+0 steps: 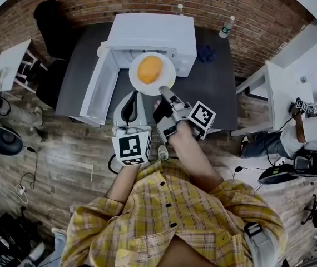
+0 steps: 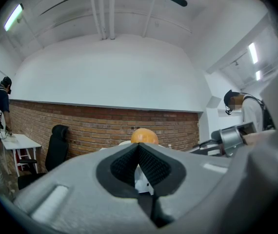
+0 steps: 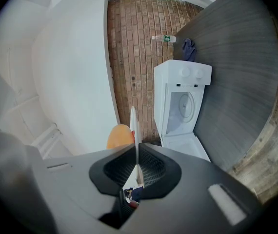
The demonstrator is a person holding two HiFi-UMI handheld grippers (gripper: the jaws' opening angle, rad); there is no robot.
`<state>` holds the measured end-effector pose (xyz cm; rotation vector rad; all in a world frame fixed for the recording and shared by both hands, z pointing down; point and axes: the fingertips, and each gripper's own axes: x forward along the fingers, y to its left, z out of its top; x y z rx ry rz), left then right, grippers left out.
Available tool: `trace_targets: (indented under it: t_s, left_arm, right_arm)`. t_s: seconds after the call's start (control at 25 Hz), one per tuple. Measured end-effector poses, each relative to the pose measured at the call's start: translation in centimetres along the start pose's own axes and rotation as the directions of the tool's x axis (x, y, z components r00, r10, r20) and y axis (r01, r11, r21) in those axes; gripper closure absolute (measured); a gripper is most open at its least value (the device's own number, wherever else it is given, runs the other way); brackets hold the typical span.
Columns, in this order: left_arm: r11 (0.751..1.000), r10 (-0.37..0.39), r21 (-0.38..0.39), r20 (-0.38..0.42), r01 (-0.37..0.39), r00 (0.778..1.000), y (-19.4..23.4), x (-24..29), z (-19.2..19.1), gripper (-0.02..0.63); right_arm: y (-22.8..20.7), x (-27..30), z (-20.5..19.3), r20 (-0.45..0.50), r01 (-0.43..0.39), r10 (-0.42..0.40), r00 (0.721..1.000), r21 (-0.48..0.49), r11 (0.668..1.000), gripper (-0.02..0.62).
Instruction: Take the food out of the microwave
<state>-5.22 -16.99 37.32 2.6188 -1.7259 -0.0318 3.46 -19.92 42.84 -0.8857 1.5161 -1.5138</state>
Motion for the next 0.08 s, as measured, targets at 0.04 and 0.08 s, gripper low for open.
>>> trace_targets:
  t_s: [0.04,0.08]
  left_arm:
    - [1.000,0.002,-0.001,0.000,-0.002,1.000,-0.02,0.02,-0.04,0.606]
    - [1.000,0.003,-0.002,0.000,-0.003,1.000,-0.04,0.04,-0.08,0.606]
  right_arm:
    - [0.06,0.01,0.06,-0.001,-0.002,0.002,1.000,0.000,1.000,0.575]
    - [0.11,0.02,0.11,-0.003,-0.005,0.005,1.000,0.000,1.000,0.575]
